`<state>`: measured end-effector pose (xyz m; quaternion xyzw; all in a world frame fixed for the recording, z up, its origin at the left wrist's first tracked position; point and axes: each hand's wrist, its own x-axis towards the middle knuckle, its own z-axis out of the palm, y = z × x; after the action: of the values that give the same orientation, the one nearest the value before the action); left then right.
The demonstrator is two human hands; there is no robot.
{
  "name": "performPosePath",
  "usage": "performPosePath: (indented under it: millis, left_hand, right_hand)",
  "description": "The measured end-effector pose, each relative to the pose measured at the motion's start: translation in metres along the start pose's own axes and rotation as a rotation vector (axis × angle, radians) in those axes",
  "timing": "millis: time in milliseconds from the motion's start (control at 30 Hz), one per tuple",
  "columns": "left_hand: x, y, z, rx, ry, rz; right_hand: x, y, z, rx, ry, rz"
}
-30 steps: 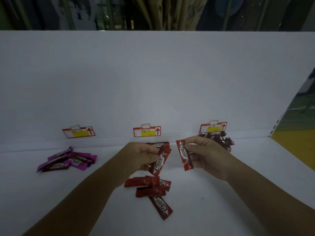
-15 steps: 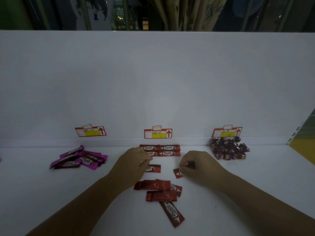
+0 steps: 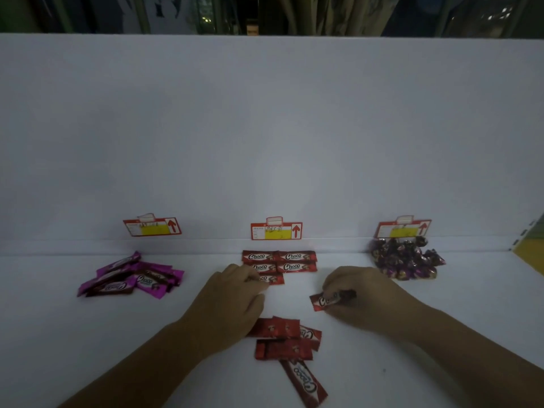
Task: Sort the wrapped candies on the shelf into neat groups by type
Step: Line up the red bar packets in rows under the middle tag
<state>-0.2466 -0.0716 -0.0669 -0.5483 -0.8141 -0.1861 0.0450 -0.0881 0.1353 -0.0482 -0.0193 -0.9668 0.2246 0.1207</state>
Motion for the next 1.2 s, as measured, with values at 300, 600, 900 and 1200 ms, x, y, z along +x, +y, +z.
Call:
performPosePath:
  millis: [300,600,900,1200]
  left_hand:
    - [-0.002,-0.004,0.006,-0.067,0.04,-0.029]
    - [-0.004,-0.007,0.008,-0.088,0.039,-0.049]
    - [-0.004,-0.005,0.003,-0.135,0.066,-0.017]
    - [-0.008,-0.015,-0.022,-0.41,-0.312,-0.003]
  right_hand:
    - [0.016,-0.002,0.0,-0.059,0.09,0.009]
    - [0.042,-0.003,0.035,-0.083,0.229,-0.053]
    - [0.041,-0.007,0.034,-0.065,0.275,-0.055]
    - [0.012,-0.039,0.014,0.02,-0.123,-0.108]
